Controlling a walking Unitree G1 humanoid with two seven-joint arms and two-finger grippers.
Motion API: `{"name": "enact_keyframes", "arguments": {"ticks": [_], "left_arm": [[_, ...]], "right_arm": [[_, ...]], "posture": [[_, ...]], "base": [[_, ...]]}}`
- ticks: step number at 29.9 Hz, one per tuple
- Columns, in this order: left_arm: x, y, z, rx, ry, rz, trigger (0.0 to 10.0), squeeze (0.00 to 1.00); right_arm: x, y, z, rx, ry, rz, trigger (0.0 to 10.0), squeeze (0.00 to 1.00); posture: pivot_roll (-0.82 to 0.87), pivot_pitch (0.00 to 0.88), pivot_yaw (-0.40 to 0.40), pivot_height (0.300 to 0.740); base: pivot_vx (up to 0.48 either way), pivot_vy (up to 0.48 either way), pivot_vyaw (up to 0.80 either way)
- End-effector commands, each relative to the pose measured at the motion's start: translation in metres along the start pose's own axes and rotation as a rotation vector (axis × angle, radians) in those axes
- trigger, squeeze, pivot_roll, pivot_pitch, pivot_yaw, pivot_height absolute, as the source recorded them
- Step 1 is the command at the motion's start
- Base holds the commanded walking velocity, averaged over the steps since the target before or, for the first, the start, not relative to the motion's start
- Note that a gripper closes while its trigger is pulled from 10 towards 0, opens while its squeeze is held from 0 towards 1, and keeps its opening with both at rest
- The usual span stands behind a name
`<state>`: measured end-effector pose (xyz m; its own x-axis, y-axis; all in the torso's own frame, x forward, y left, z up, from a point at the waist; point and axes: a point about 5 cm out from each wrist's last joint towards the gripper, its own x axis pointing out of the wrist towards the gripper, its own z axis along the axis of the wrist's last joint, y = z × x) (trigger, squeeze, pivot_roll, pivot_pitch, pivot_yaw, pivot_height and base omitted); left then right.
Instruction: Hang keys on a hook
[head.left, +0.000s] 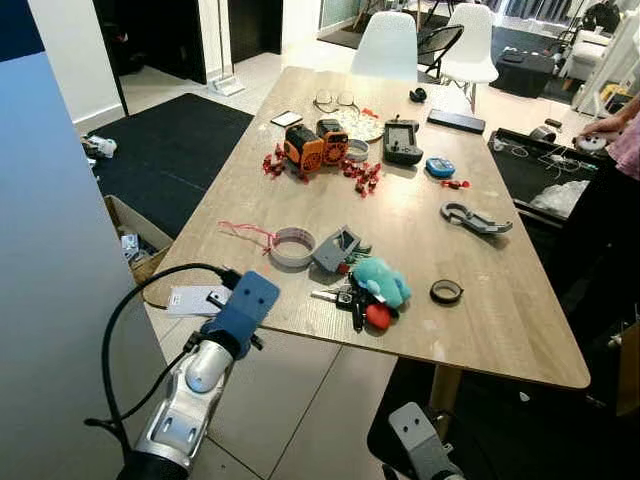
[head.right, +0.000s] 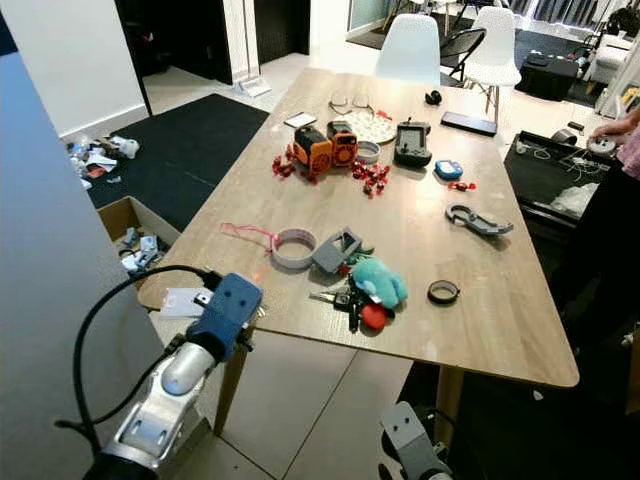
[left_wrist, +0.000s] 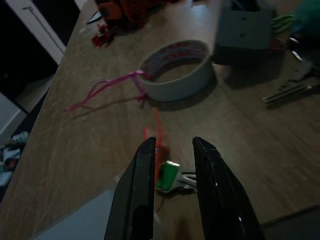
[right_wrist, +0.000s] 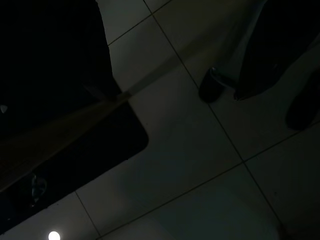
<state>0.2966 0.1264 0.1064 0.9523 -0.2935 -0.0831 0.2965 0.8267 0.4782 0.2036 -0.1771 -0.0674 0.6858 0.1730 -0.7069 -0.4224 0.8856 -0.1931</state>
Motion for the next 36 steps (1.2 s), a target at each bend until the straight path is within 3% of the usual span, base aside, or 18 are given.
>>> {"name": "enact_keyframes", "arguments": {"ticks": [1,9,19,36], "left_arm": [[0.003,-0.004,0.000,0.034,0.002,-0.018,10.0,0.00],[0.013,-0.001,0.008,0.112,-0.014,0.026,10.0,0.00],[0.015,0.004,0.006,0.223,-0.016,0.018,10.0,0.00],[0.015,0.003,-0.005,0.288,0.039,-0.012,10.0,0.00]], "right_arm": [[-0.001,0.001,-0.004,0.009,0.017,-0.006,10.0,0.00],[-0.001,0.001,-0.003,0.008,0.014,-0.005,10.0,0.00],[0.000,0.002,-0.002,0.010,0.009,-0.004,10.0,0.00],[0.000,0.003,-0.001,0.008,0.008,-0.005,10.0,0.00]], "posture": [[0.04,0.088,-0.066,0.740],[0.04,0.093,-0.062,0.740],[0.04,0.099,-0.058,0.740],[0.04,0.088,-0.054,0.740]], "base": [[0.000,0.000,0.00],[0.000,0.000,0.00],[0.000,0.000,0.00],[0.000,0.000,0.00]]}}
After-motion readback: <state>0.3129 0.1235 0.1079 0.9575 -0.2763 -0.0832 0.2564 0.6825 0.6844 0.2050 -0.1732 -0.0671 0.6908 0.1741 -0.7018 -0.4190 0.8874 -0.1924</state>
